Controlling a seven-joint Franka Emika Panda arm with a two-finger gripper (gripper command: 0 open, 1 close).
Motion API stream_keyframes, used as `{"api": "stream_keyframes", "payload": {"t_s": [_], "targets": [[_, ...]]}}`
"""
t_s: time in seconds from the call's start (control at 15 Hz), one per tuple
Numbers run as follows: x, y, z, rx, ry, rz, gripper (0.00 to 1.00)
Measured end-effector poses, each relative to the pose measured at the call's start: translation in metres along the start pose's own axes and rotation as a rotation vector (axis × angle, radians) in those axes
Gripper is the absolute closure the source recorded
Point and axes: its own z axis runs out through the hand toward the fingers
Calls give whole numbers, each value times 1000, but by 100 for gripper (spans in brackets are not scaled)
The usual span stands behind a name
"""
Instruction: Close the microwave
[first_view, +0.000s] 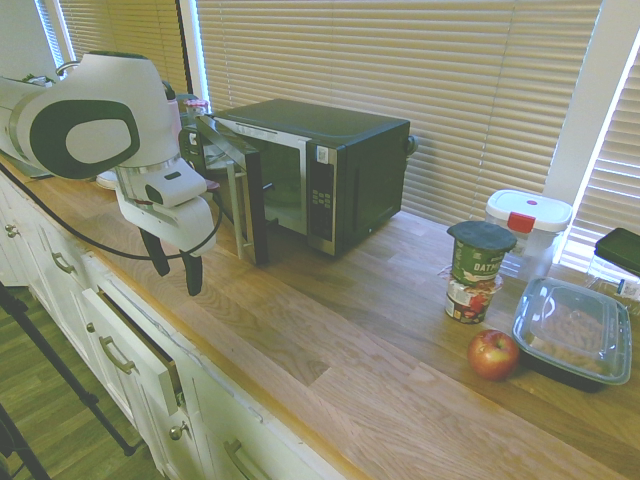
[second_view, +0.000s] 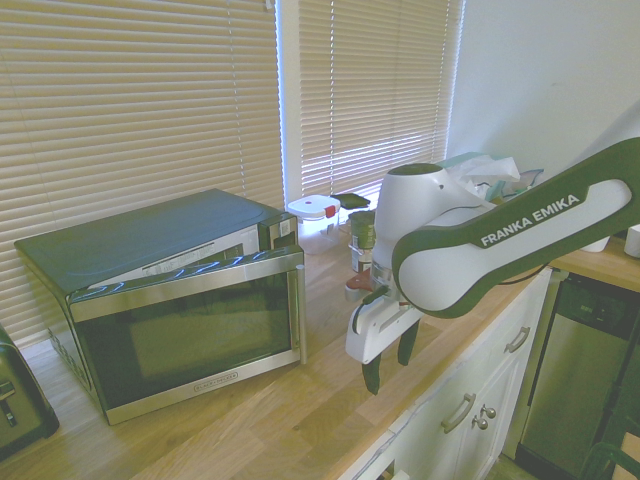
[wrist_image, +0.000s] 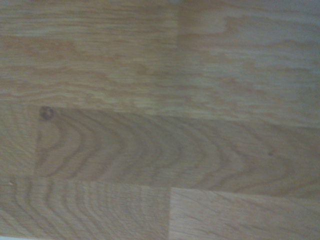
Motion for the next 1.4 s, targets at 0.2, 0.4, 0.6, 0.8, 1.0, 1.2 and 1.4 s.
{"api": "stream_keyframes", "payload": {"t_s": [0.2, 0.4, 0.6, 0.8, 1.0, 1.2, 1.4], "targets": [[-8, -20, -19, 21, 32, -47, 0], [-25, -47, -39, 29, 59, -119, 0], [-33, -73, -60, 37, 92, -170, 0], [-28, -100, -71, 26, 112, -179, 0], [-21, -133, -76, 6, 127, -158, 0], [-13, -166, -83, -10, 125, -134, 0], [9, -190, -89, -15, 114, -89, 0]]}}
